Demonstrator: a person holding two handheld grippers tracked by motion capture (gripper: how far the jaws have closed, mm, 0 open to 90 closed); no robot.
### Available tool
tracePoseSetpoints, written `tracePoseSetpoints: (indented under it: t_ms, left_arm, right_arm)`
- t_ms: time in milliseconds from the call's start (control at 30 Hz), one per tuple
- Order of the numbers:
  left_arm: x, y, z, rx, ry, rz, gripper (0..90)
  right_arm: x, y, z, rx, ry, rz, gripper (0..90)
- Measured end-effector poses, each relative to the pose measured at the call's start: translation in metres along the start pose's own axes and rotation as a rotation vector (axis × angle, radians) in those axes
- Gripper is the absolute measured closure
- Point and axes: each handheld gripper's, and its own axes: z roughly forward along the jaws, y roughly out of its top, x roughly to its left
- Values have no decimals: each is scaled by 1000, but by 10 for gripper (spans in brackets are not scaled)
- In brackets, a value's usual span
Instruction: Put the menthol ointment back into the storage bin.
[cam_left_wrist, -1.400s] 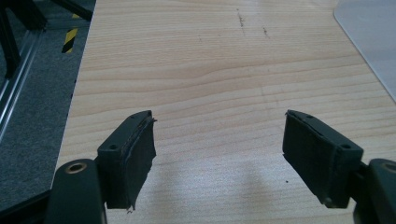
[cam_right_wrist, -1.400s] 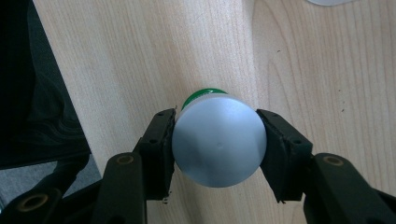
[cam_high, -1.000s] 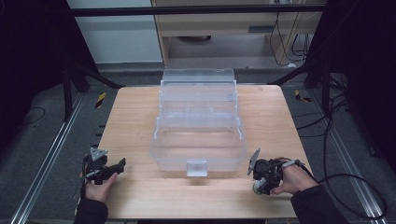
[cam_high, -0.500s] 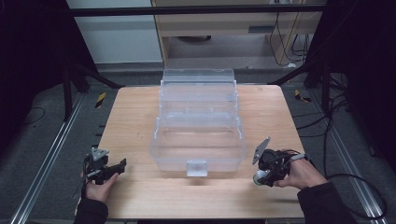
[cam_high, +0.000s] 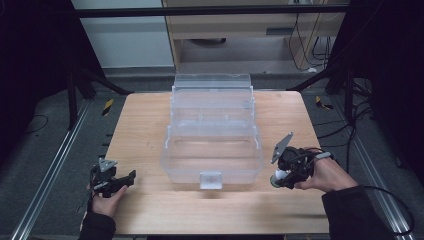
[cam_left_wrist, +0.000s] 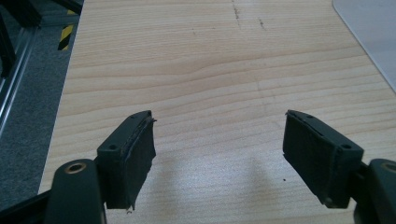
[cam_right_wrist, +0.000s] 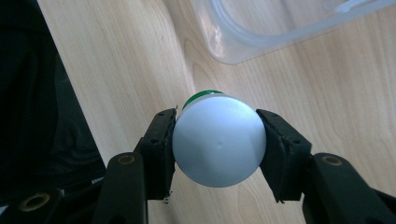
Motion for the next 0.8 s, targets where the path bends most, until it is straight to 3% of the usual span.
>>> tracePoseSetpoints:
  t_ms: [267, 800]
  left_arm:
    - [-1, 0, 1, 2, -1, 1, 246]
    - [-1, 1, 1, 4, -2, 1, 245]
  right_arm:
    - [-10, 11, -17, 8, 23, 1, 502]
    - [-28, 40, -30, 41, 29, -29, 502]
